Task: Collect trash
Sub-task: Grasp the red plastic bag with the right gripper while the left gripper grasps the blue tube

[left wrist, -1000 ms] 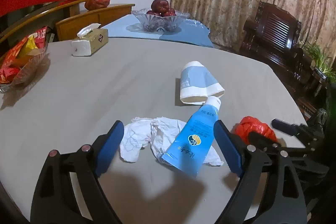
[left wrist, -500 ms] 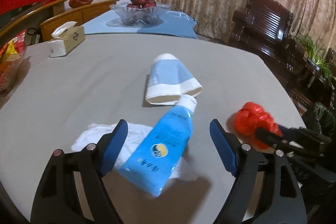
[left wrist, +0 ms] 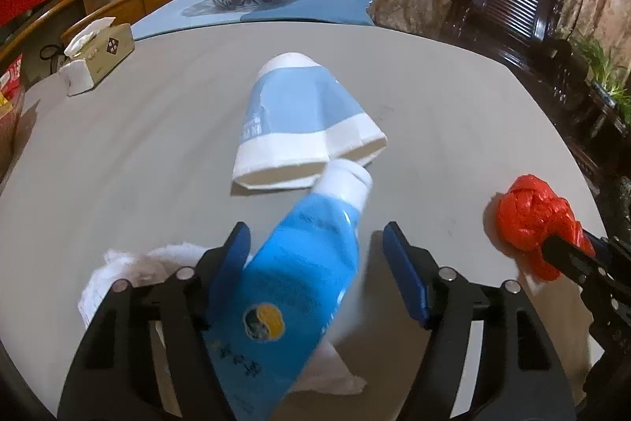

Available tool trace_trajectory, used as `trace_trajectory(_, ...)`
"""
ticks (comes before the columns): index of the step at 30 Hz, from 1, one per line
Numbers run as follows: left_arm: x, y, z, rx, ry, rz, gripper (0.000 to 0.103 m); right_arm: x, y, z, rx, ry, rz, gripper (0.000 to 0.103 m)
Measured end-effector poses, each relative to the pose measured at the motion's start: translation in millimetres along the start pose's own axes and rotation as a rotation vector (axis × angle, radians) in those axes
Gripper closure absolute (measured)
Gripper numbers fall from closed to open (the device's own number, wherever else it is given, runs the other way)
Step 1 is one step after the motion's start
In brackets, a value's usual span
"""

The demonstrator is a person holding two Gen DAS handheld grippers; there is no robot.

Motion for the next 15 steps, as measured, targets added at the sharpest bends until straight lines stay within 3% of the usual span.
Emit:
trace_trajectory(2,0,2,0,0.000,0.005,0.003,0.045,2,0,-1,0.000,0.003,-0.005,0.072)
trace_trajectory(4,-1,3,-1,-0.008,0.001,0.011,0.059,4,0,-1,-0.001,0.004,-0.011,0.072)
trace_trajectory(7,-7,4,-4,-0.027,-0.019,0.030,0.066,5,-1,0,0.001,0.004,-0.016,0.072)
trace_trajectory(15,-48,10,12,-0.027,-0.102,0.111,0.070,1,-2,3,0.006,0.001,0.000,0.072)
Point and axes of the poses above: each gripper's, at about its wrist camera, not at the fingertips, and x roughly the way its jaws point, z to its right, y to its top, the point moved 2 cm from there along x, roughly the way its jaws point, and after that the axes turned 7 degrees about -x, right-handed, at the moved point
